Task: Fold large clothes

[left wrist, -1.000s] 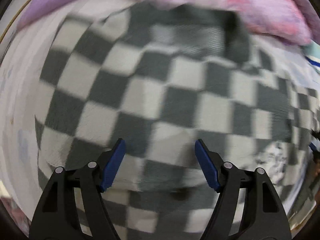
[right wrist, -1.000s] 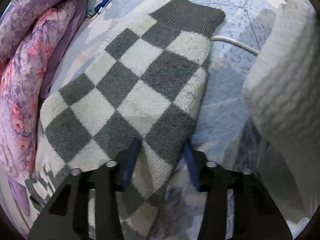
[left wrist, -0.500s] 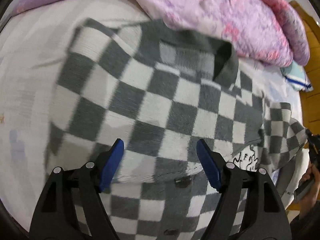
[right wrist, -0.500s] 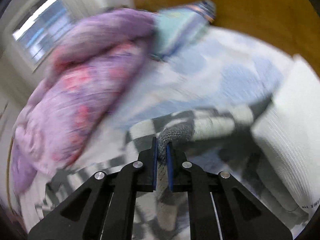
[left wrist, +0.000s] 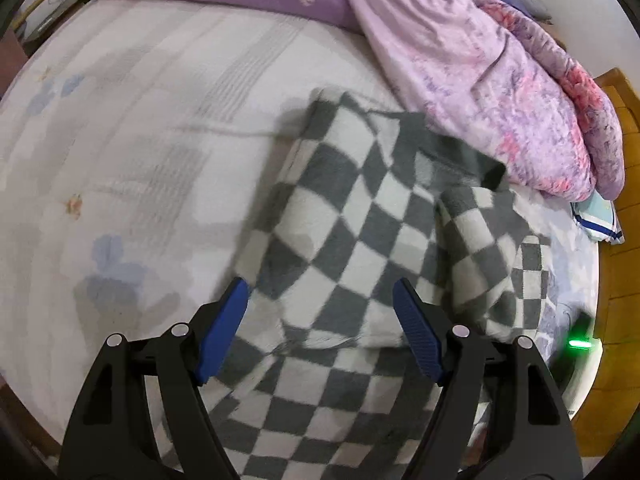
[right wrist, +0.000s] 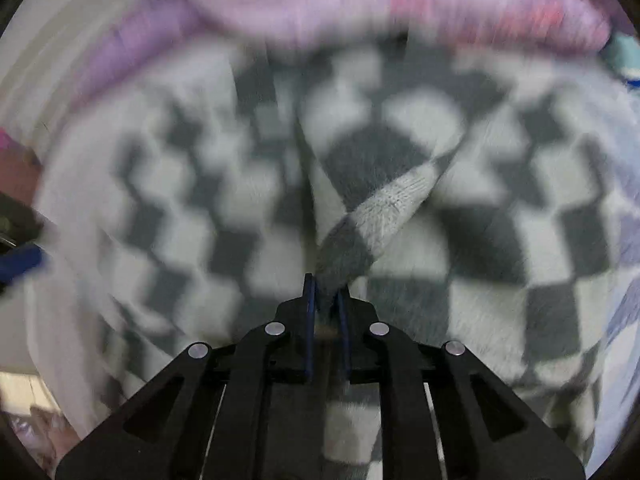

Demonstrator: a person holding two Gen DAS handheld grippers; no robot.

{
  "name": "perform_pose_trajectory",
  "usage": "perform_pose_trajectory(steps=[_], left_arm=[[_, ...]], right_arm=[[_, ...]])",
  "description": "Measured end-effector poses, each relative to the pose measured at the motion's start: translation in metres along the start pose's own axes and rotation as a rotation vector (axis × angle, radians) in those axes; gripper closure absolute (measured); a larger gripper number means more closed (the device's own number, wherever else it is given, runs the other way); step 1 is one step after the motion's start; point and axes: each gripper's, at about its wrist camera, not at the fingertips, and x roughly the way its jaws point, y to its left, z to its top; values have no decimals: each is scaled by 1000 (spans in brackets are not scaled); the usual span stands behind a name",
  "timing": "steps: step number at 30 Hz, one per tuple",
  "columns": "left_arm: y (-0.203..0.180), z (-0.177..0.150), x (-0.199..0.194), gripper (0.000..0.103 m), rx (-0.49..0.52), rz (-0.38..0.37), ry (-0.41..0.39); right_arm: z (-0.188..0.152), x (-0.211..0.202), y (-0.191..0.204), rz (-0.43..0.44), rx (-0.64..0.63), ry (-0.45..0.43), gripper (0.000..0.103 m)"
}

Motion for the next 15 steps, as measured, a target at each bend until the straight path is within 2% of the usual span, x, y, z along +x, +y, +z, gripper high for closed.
perform_pose_trajectory(steps=[1,4,7,10,15], left_arm=[[4,-1,1,27,-9,-7,5],[-1,-5,9,27,-19,-33,21],[-18,-9,15,27,2,-60,32],[-50,-13,19,27,67,-69,30],[-145,-25,35,27,311,-68,34]], right_arm=[[-3,0,-1,8,7,-14,89],[-2,-10,-10,73,17,-6,72],[-3,-40,-24,82,56,-53,50],[-8,-74,-54,76,123,-133,50],[-19,-99,-106,-33,192,-197,50]])
